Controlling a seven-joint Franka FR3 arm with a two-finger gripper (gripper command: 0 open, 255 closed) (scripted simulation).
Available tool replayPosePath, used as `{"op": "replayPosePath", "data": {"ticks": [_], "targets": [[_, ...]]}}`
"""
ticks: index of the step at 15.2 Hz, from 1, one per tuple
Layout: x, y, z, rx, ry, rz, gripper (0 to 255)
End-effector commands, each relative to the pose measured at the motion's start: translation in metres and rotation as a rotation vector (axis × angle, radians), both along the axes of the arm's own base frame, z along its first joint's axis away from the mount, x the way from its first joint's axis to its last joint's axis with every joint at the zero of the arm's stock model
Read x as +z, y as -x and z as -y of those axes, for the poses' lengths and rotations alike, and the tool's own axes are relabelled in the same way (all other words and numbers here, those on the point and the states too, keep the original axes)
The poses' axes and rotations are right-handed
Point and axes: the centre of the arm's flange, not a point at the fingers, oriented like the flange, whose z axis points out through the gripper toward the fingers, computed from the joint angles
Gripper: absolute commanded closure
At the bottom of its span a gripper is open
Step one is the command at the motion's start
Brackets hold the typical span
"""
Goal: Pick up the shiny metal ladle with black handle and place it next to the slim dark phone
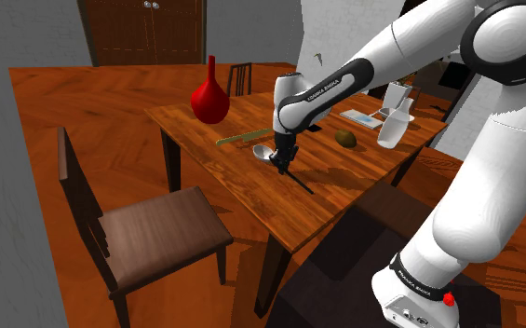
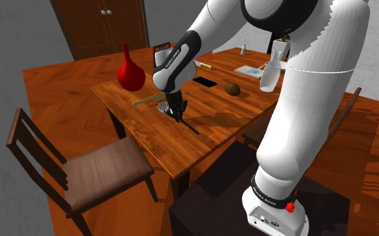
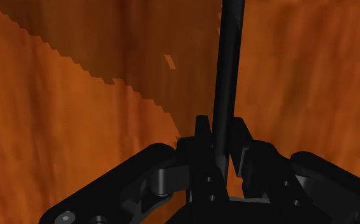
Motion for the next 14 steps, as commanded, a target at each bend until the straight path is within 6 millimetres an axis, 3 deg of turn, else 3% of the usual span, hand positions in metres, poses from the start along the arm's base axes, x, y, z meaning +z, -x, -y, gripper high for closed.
{"op": "replayPosePath", "data": {"ticks": [1,14], "targets": [[-0.001,0.0,0.0,-0.001,0.0,-0.002,255],[0.067,0.0,0.0,-0.001,0.0,-0.002,255]]}}
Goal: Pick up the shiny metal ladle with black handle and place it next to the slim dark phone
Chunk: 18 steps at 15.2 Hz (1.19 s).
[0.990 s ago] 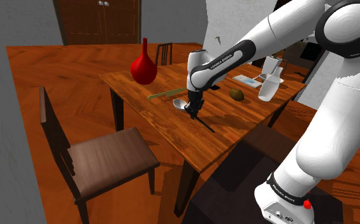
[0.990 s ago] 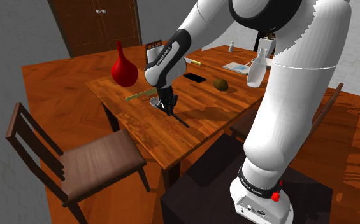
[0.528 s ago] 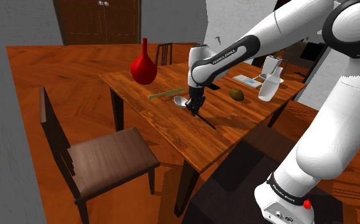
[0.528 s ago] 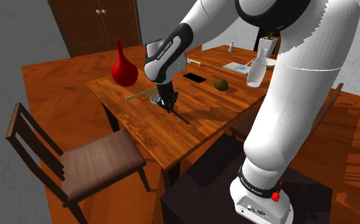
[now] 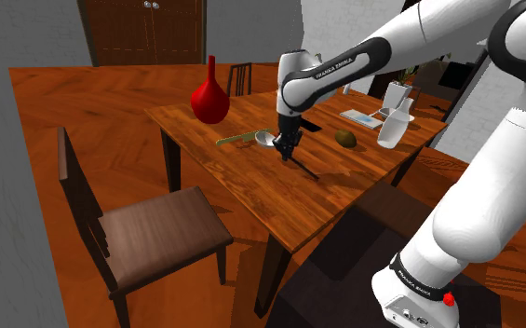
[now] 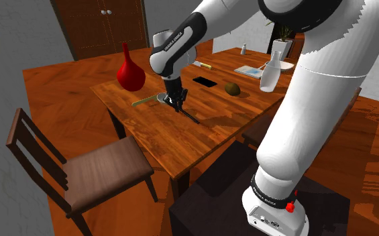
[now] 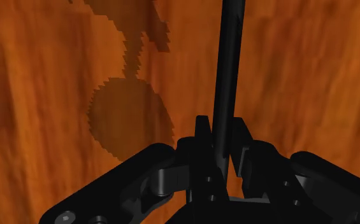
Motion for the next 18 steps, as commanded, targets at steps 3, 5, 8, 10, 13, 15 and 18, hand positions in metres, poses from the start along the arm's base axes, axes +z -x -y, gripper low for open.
{"op": "replayPosePath", "data": {"ticks": [3,5,8,10,13,15,18], "targets": [[0.021,0.0,-0.001,0.0,0.0,0.0,255],[0.032,0.0,-0.001,0.0,0.0,0.0,255],[0.047,0.0,-0.001,0.0,0.0,0.0,255],[0.048,-0.003,0.025,0.0,0.0,0.0,255],[0.048,-0.008,0.064,0.0,0.0,0.0,255],[0.048,-0.011,0.09,0.0,0.0,0.0,255],[0.049,-0.016,0.13,0.0,0.0,0.0,255]]}}
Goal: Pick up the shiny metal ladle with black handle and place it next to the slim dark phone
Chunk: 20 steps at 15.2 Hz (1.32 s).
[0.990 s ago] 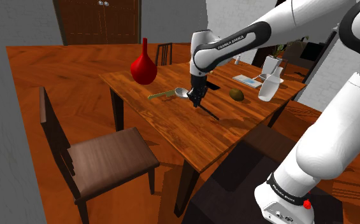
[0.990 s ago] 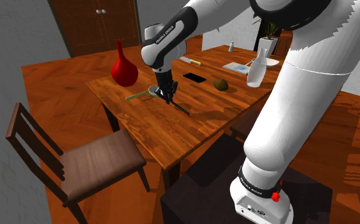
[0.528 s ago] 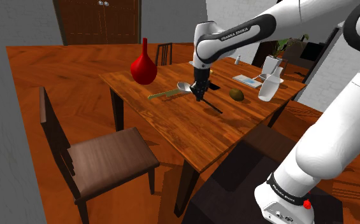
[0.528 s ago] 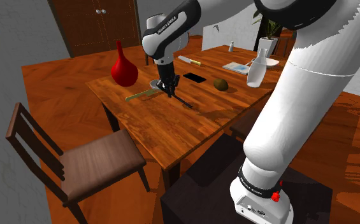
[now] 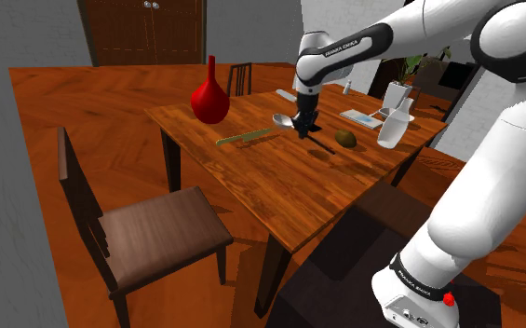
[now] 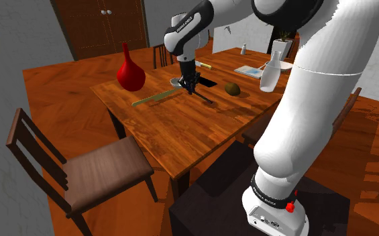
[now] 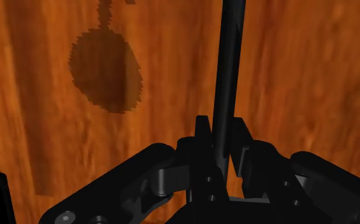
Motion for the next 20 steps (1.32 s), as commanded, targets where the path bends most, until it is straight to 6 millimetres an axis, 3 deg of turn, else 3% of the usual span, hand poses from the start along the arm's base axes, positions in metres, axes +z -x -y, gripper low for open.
{"op": "replayPosePath", "data": {"ticks": [1,10,20], "targets": [[0.0,-0.003,0.029,0.001,0.0,0.0,255],[0.001,-0.018,0.147,0.001,0.0,0.0,255],[-0.046,-0.018,0.151,0.001,0.0,0.0,255]]}}
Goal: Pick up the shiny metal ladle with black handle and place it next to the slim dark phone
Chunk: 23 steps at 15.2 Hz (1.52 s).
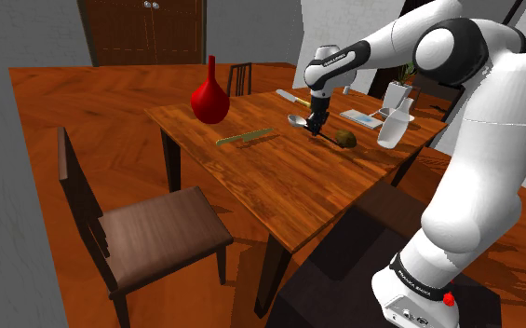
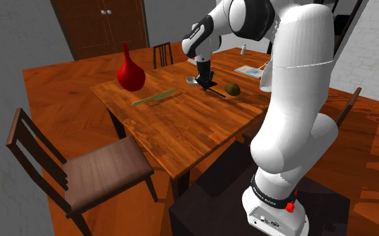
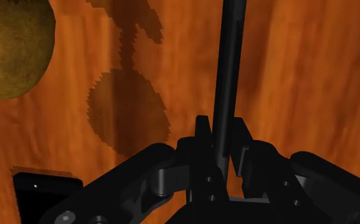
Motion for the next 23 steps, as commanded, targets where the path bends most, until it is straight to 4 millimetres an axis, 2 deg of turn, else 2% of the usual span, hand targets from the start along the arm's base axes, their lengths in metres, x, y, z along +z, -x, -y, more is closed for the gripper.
{"op": "replayPosePath", "data": {"ticks": [1,10,17,18,23], "targets": [[-0.012,0.0,0.0,0.0,0.0,0.0,255],[-0.059,0.0,0.0,0.0,0.0,0.0,255],[-0.059,0.0,0.0,0.0,0.0,0.0,255],[-0.059,0.0,0.0,0.0,0.0,0.0,0],[-0.059,0.0,0.0,0.0,0.0,0.0,0]]}}
